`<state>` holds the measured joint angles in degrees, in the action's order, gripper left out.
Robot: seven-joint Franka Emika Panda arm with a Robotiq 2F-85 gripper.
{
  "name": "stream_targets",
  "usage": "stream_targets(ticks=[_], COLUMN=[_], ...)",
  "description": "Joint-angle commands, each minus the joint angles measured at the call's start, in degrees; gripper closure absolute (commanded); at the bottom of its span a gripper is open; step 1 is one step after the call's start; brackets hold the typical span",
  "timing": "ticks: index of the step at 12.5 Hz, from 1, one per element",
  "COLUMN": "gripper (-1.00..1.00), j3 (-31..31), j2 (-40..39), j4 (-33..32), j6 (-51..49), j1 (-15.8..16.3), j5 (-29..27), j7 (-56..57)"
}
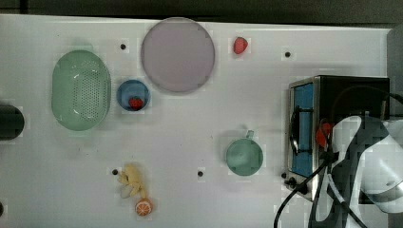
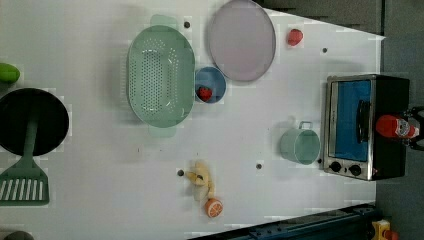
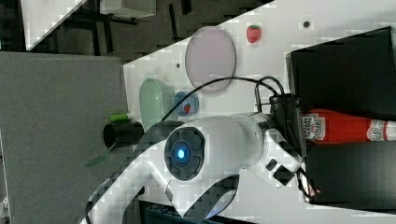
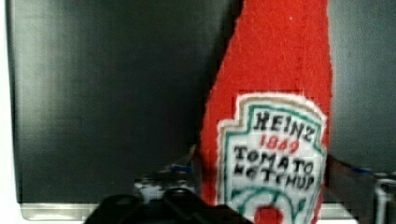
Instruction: Pick Ketchup from oven and place it on table.
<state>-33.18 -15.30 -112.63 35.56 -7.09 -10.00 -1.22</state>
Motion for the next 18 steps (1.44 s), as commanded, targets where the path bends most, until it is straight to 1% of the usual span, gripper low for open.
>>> stream_targets(ticks=[1, 4, 6, 8, 10, 12, 14, 16, 18], gripper=[-0.29, -0.29, -0.29, -0.29, -0.29, -0.29, -0.29, -0.29, -0.29], j3=[0.44, 0.68, 1.51, 2.89, 5.21, 8.91, 14.21, 19.95, 24.90], j2=[0.70, 2.76, 5.42, 7.94, 9.66, 10.79, 11.61, 11.59, 11.36], j4=[-0.11, 2.03, 6.33, 11.91, 17.25, 21.03, 22.63, 22.37, 20.72], j6=[0.98, 0.19, -2.57, -8.91, -16.21, -23.41, -28.80, -30.32, -30.10], j1=[-0.72, -0.28, 1.26, 3.02, 4.53, 5.94, 7.59, 9.03, 9.84], j5=[-0.05, 0.63, 3.41, 8.26, 9.23, 9.23, 9.23, 9.23, 9.23], j7=[-1.29, -1.29, -1.29, -1.29, -1.29, -1.29, -1.29, -1.29, -1.29])
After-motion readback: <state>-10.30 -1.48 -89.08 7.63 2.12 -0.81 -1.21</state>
